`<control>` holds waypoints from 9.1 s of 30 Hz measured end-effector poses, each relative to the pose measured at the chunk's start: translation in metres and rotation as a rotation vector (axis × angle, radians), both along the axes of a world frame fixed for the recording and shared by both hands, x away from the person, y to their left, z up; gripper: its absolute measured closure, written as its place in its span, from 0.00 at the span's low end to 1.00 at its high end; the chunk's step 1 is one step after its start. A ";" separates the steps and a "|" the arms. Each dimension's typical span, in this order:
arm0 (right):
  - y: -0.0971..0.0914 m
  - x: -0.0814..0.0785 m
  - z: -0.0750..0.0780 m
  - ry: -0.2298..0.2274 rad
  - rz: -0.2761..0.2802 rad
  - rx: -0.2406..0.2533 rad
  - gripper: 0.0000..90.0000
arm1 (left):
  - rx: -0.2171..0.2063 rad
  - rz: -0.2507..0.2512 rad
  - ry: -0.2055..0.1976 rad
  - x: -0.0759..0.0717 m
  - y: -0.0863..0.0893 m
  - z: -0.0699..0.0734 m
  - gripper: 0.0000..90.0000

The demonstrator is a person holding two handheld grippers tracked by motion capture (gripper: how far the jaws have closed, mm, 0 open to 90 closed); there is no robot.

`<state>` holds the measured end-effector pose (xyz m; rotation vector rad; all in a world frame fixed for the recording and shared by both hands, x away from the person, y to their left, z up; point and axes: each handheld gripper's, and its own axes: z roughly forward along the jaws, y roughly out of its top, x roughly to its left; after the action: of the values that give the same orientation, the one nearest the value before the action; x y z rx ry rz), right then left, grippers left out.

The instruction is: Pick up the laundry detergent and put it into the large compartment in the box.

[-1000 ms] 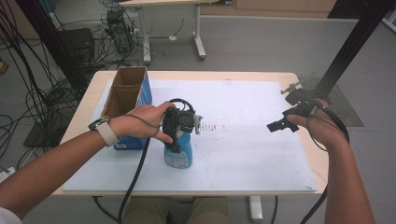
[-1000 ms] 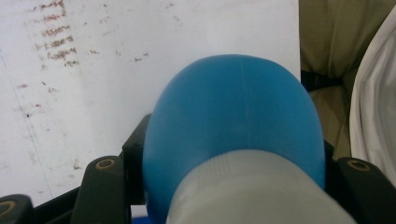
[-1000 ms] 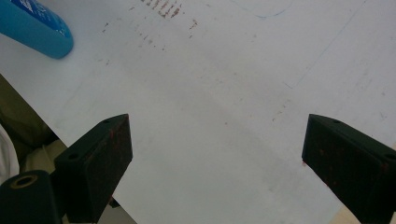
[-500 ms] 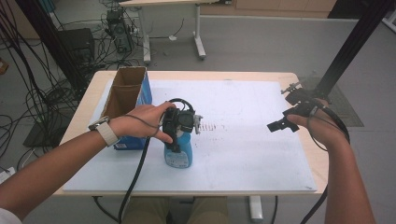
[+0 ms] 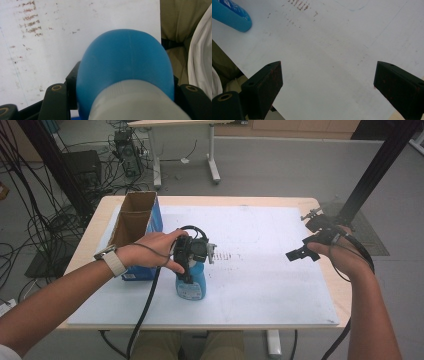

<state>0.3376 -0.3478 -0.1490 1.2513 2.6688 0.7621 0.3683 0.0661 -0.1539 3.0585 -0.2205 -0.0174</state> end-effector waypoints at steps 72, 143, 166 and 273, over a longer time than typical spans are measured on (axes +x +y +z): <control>0.000 -0.001 0.002 -0.003 -0.004 -0.003 0.09 | -0.008 0.004 0.006 0.002 0.002 0.000 0.44; -0.005 -0.008 0.002 -0.018 -0.002 0.010 0.10 | 0.008 0.153 -0.009 -0.014 0.000 0.050 0.44; 0.000 -0.014 0.010 -0.039 0.011 0.008 0.10 | 0.041 0.422 -0.046 -0.027 -0.001 0.108 0.44; 0.007 -0.008 0.017 -0.093 0.076 0.022 0.10 | -0.005 1.468 0.096 0.046 0.115 0.247 0.44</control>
<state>0.3294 -0.3411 -0.1316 1.0960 2.6535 0.8396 0.4143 0.1808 0.0934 2.4156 1.8901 -0.0686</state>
